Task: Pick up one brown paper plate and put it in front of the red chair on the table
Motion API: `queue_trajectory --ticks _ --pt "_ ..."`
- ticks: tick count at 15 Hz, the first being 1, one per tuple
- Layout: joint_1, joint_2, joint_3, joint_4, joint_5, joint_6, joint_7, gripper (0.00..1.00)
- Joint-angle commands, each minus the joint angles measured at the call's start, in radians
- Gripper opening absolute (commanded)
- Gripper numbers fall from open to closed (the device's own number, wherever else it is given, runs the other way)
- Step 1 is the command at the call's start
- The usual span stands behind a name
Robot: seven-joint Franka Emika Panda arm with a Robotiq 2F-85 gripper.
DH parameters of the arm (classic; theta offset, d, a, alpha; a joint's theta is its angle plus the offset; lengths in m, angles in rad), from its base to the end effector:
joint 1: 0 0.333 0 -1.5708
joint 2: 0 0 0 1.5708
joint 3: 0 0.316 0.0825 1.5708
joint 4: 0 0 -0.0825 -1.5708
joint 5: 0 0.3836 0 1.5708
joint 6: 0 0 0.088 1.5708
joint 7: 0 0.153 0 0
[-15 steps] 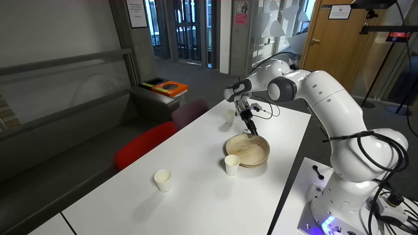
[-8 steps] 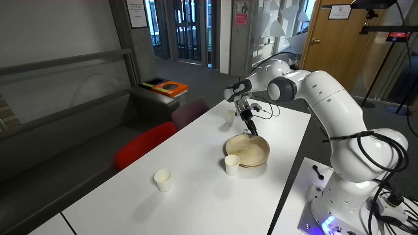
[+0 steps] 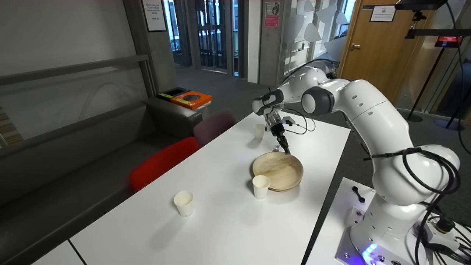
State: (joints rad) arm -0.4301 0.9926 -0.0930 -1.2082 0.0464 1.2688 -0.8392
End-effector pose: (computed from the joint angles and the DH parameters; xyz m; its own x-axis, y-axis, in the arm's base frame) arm 0.5265 -0.2848 0.1168 0.7010 0.4359 -0.5644 0.0529 -0.8211 -0.5684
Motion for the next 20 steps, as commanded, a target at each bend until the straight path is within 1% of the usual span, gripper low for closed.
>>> queue_trajectory --ticks 1,3,5,6,8,14,17,20 --pt "0.0 -0.014 0.007 -0.016 -0.021 -0.012 0.011 0.1" --pt "0.0 -0.012 0.007 -0.015 -0.021 -0.013 0.011 0.13" --pt "-0.001 -0.011 0.007 -0.016 -0.021 -0.014 0.011 0.13" --pt "0.0 -0.016 0.007 -0.022 -0.02 -0.01 0.011 0.07" --pt "0.0 -0.024 0.008 -0.029 -0.02 -0.006 0.009 0.0" --pt "0.0 -0.04 0.008 -0.043 -0.019 0.002 0.007 0.01" --pt "-0.001 -0.075 0.013 -0.067 -0.018 0.004 -0.011 0.01" --pt "0.002 -0.149 0.013 -0.116 -0.009 0.006 -0.06 0.01"
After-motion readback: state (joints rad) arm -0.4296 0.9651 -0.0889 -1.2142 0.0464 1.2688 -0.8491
